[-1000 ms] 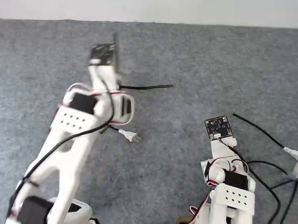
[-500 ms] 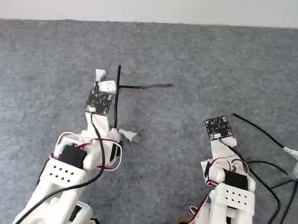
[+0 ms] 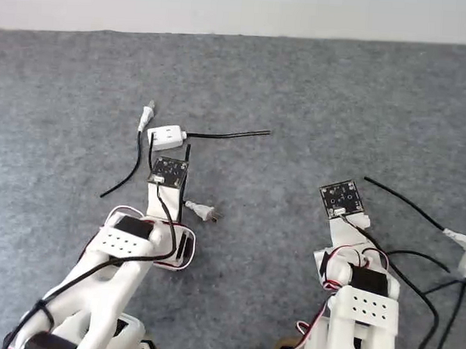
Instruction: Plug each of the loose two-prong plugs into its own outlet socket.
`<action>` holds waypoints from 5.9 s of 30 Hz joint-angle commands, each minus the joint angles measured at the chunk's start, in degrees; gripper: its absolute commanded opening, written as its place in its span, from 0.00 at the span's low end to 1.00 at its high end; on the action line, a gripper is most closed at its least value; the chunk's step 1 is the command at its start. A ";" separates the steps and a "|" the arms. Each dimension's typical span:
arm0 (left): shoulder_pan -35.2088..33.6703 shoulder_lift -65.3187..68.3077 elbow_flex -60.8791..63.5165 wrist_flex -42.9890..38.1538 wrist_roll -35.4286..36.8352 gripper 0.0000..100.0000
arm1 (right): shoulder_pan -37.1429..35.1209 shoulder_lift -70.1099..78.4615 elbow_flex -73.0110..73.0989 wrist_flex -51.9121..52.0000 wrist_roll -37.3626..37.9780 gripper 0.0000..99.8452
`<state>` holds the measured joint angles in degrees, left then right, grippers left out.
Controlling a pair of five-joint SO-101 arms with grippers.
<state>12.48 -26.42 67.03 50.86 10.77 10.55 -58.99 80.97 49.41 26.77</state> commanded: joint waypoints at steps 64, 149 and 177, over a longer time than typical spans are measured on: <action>-47.82 11.16 -13.32 -11.69 4.13 0.32 | -45.85 61.14 -56.88 -6.90 -8.53 0.02; -47.65 11.16 -13.41 -11.69 4.13 0.32 | -50.24 67.82 -64.97 -3.30 -5.36 0.14; -47.65 11.16 -13.41 -11.69 4.13 0.32 | -52.53 79.96 -75.78 0.40 -1.23 0.14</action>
<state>-35.08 -15.25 56.13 39.78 14.37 -41.32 20.48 10.37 49.41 25.27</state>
